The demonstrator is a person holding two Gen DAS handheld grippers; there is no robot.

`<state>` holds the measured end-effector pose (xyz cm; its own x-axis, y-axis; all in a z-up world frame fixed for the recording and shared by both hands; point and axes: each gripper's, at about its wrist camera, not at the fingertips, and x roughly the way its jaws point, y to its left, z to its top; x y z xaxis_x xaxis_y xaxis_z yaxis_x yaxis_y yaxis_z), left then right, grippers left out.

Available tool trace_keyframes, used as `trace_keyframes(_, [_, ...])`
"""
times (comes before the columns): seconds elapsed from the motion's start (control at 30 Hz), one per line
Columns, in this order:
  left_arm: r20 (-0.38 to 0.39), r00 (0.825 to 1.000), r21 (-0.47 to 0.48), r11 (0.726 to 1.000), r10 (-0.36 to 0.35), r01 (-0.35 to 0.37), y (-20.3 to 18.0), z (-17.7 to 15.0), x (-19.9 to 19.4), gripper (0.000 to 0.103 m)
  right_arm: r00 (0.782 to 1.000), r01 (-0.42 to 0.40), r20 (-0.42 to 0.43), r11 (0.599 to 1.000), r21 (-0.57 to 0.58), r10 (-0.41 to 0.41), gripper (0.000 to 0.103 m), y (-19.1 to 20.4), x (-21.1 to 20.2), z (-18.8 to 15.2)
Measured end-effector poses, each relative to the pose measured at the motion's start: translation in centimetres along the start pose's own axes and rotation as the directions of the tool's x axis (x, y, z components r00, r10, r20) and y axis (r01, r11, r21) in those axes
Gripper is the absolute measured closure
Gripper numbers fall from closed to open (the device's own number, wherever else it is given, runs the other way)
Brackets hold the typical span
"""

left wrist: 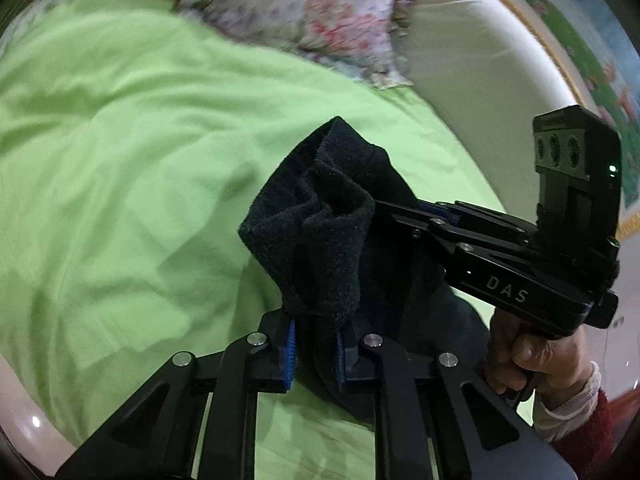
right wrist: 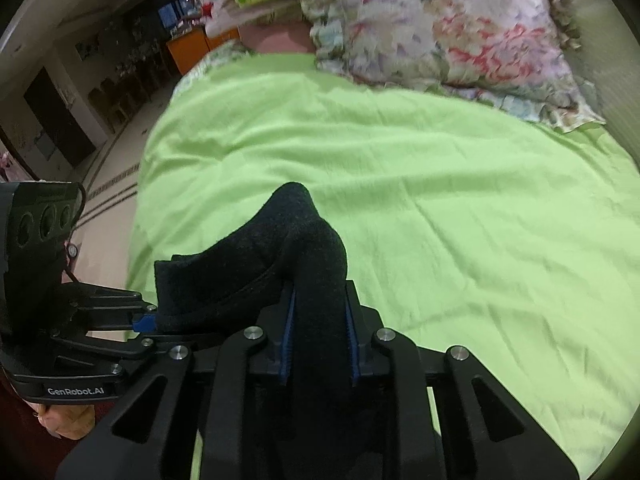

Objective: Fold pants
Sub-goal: 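Grasp the folded end of the navy pants with the left gripper while the right gripper grasps beside it, then lift the folded end with both grippers and fold it over the rest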

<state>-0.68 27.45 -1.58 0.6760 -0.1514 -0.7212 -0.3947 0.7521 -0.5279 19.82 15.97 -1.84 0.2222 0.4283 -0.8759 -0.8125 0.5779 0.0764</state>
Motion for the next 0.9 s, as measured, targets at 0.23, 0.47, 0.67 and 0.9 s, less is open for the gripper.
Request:
trace_keyframes(0.23, [0.034,0.997,0.091,0.994,-0.071,0.067,-4.5,0.0,-2.3,0.09,0.993,0.024,0.111,0.999,0.042,-0.028,0.081,-0.3,-6.5,-1.9])
trace_keyframes(0.47, [0.021,0.986,0.221,0.962,-0.167,0.159,-10.8,-1.2,-3.0,0.09,0.977,0.059,0.193,0.987,0.151,-0.088,0.082,-2.2,-12.6,-6.2])
trace_keyframes(0.67, [-0.041,0.973,0.315,0.921,-0.226,0.228,-16.4,-3.0,-2.0,0.09,0.962,0.087,0.228,0.96,0.268,-0.15,0.082,-4.6,-16.5,-11.2])
trace_keyframes(0.9, [-0.133,0.959,0.405,0.869,-0.251,0.284,-22.2,-6.3,0.4,0.09,0.945,0.091,0.258,0.919,0.385,-0.201,0.082,-6.8,-19.5,-16.7])
